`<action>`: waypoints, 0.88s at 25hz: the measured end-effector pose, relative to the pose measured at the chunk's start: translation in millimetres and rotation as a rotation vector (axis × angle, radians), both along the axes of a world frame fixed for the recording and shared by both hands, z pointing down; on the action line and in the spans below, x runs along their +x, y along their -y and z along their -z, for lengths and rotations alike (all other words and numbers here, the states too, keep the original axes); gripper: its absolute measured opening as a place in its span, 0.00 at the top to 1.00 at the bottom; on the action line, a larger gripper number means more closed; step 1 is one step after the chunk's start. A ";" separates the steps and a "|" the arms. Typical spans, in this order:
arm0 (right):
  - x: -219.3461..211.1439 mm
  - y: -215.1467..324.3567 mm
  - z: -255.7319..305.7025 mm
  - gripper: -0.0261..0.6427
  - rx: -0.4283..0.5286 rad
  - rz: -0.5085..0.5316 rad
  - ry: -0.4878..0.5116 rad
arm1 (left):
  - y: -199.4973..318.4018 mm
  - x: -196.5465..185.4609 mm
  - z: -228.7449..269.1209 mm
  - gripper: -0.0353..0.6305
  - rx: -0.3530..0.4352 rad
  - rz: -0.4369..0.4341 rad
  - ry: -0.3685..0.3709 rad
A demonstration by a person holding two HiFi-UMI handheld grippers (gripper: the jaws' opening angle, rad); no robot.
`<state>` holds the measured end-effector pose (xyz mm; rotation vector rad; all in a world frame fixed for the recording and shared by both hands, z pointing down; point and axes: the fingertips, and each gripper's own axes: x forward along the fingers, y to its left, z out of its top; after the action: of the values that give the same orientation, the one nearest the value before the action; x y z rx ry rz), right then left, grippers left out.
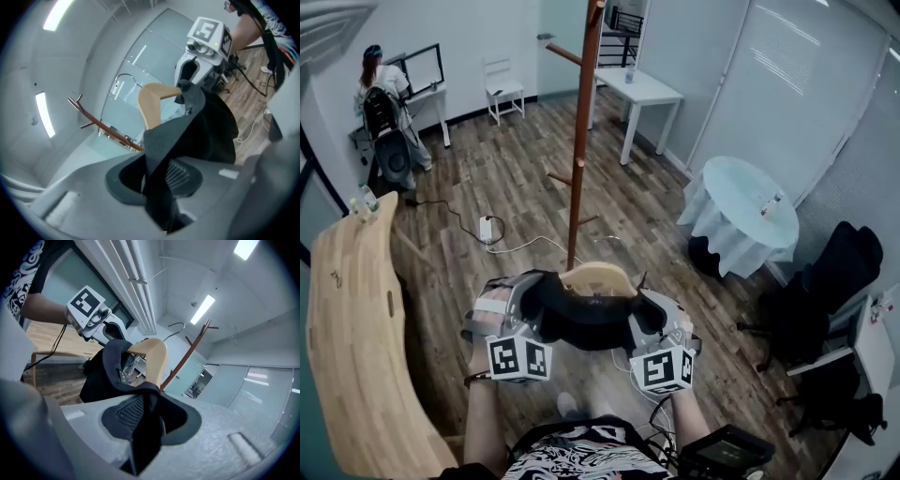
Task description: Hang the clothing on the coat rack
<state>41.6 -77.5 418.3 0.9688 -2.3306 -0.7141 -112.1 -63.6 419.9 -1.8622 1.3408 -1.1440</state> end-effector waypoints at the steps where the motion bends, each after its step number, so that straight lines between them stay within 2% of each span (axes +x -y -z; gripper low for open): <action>1: -6.0 7.3 0.1 0.81 -0.004 0.003 0.000 | 7.3 -5.8 -0.1 0.82 -0.001 0.003 0.001; 10: -38.4 61.9 -8.3 0.81 -0.020 0.005 0.010 | 61.8 -39.1 -7.5 0.82 -0.030 0.008 -0.005; 22: -50.6 118.6 -16.7 0.81 -0.047 0.002 0.008 | 119.8 -50.8 -16.6 0.82 -0.051 0.008 -0.006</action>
<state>-8.9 -196.1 434.9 0.9503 -2.3453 -0.6546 -163.0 -183.4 436.6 -1.8996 1.3355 -1.1882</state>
